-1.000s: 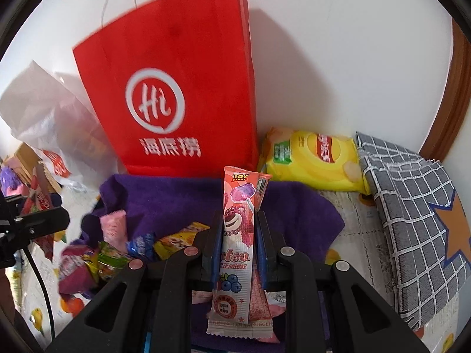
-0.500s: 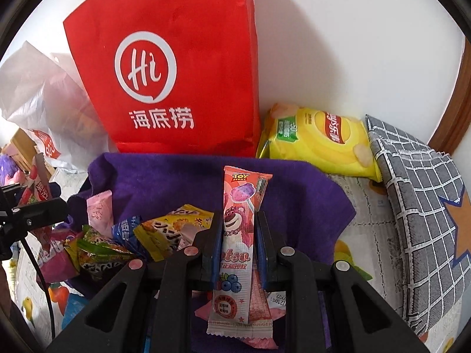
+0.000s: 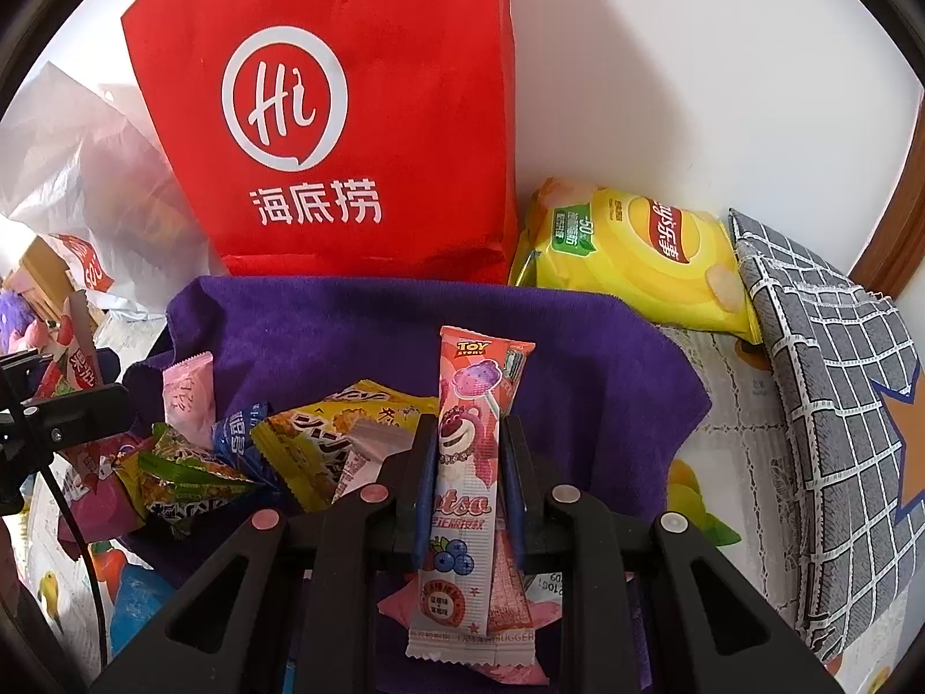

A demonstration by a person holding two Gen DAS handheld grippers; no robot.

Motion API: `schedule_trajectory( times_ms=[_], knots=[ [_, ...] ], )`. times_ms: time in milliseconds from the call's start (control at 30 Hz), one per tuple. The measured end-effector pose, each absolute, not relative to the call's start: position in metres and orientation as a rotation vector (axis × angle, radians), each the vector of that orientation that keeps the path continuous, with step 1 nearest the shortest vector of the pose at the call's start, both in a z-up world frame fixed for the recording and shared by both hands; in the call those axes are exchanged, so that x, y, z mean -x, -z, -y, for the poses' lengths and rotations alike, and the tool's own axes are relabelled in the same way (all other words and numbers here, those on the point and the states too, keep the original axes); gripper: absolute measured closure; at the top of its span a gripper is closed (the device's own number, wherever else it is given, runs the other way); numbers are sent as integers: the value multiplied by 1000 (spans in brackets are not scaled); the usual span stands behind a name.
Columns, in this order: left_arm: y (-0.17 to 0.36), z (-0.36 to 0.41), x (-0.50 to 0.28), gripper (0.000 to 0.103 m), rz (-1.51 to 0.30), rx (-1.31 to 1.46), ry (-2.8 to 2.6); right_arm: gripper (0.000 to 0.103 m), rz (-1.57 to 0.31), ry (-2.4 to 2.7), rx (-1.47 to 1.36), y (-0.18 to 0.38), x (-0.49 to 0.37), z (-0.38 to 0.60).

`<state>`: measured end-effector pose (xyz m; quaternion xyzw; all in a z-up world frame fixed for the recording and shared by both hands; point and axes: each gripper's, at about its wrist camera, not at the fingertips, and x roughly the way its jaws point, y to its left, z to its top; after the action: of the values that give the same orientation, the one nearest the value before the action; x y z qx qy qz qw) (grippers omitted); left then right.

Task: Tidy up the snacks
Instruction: 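Open both tools to drop the candy packet and Lotso bar onto the towel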

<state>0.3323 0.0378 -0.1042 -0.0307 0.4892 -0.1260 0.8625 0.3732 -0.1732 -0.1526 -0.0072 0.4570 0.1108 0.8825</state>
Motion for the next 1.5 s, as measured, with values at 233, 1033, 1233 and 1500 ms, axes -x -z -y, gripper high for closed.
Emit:
schedule_trajectory(
  times_ms=[233,1033,1233,1500],
  knots=[
    [111,-34,-335,49,-1052,44,265,80,-967,-238,28,155,-374,173],
    [117,-30,-336,47,-1078,30,261,72,-963,-247,57,151,-369,167],
    [106,-31,-330,30,-1048,26,237,52,-939,-243,38,140,-364,167],
    [86,-35,-318,24,-997,23,211,37,-884,-187,10,112,-342,177]
  ],
)
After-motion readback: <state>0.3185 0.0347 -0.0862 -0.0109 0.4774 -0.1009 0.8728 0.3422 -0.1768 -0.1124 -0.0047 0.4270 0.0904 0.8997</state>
